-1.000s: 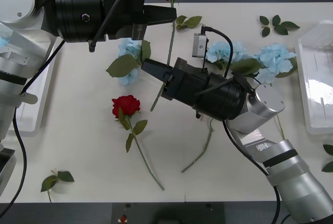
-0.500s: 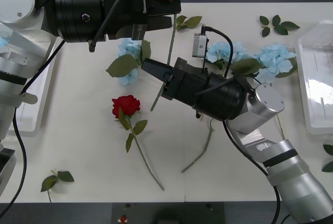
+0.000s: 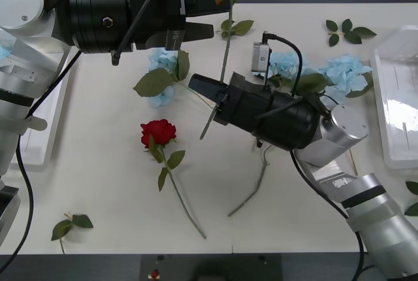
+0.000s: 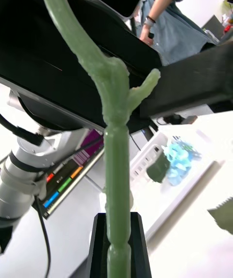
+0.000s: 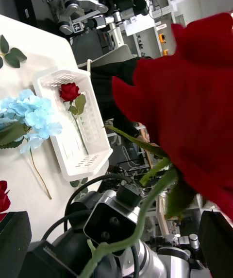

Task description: Put the red flowers into the right box and the blue flowers into the left box

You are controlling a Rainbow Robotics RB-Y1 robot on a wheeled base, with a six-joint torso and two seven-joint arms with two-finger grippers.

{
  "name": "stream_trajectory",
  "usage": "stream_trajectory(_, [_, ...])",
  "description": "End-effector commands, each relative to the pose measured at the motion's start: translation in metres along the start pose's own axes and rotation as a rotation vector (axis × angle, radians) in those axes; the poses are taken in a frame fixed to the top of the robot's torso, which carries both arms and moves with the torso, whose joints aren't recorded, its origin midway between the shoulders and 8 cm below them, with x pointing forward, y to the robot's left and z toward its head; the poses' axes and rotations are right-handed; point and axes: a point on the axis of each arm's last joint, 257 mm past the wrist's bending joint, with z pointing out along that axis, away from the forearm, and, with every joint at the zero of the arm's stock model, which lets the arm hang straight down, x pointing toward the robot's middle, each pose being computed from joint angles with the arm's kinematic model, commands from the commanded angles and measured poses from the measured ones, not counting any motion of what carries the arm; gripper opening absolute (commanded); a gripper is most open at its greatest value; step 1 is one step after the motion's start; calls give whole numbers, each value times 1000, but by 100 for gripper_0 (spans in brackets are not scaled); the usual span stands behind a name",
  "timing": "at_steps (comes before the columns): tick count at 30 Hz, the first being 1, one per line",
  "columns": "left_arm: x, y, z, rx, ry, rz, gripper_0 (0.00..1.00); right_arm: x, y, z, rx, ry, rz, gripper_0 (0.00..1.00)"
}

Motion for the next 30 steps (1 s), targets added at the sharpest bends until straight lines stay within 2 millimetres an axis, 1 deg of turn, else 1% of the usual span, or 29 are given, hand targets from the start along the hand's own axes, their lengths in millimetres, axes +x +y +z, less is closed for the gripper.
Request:
stream_trajectory(1, [-6, -19, 5, 27, -2, 23, 100, -14, -20, -35, 57, 79, 1, 0])
stream_trajectory(2, [-6, -17, 4, 24, -6, 23, 100, -14, -25, -41, 72, 95, 1, 0])
stream_trajectory(3, [-10, -18, 1, 22, -20, 34, 100, -15, -34, -56, 101, 132, 14, 0])
stream_trajectory(5, [-11, -17, -1, 13, -21, 44, 100, -17, -46, -78, 148, 177, 27, 0])
stream_trajectory(6, [-12, -16, -3, 7, -21, 46, 100, -20, -56, -91, 186, 200, 32, 0])
stream_trajectory(8, [-13, -14, -6, -5, -22, 48, 100, -25, -69, -112, 243, 236, 40, 0])
stream_trajectory(9, [-13, -8, -10, -26, -20, 51, 100, -30, -82, -132, 304, 277, 29, 0])
stream_trajectory(12, [-13, 5, -18, -81, -6, 65, 100, -42, -100, -168, 403, 334, 44, 0])
stream_trajectory(13, [-12, 12, -22, -112, 3, 76, 100, -51, -108, -187, 455, 351, 56, 0])
stream_trajectory(14, [-12, 16, -25, -127, 5, 78, 100, -56, -113, -197, 482, 360, 57, 0])
stream_trajectory(15, [-12, 16, -25, -127, 5, 78, 100, -56, -113, -197, 482, 360, 57, 0])
stream_trajectory(16, [-10, 28, -33, -180, 26, 89, 100, -70, -129, -233, 573, 383, 74, 0])
stream_trajectory(18, [-9, 44, -45, -251, 46, 102, 100, -86, -146, -275, 675, 402, 87, 0])
stream_trajectory(19, [-10, 49, -49, -271, 47, 105, 100, -89, -150, -285, 696, 407, 91, 0])
stream_trajectory(20, [-9, 54, -54, -295, 52, 107, 100, -93, -155, -299, 727, 414, 96, 0])
stream_trajectory(21, [-9, 62, -60, -330, 57, 96, 100, -99, -162, -321, 773, 417, 105, 0])
stream_trajectory(23, [-10, 71, -69, -374, 59, 74, 100, -105, -170, -351, 827, 422, 127, 0])
stream_trajectory(25, [-10, 81, -79, -424, 63, 52, 100, -112, -181, -393, 908, 413, 154, 0])
stream_trajectory(27, [-10, 88, -87, -464, 68, 41, 100, -119, -188, -427, 980, 430, 141, 0])
stream_trajectory(28, [-10, 91, -90, -477, 70, 42, 100, -121, -189, -436, 999, 438, 134, 0])
stream_trajectory(30, [-5, 102, -100, -533, 96, 46, 100, -130, -194, -463, 1068, 475, 83, 0])
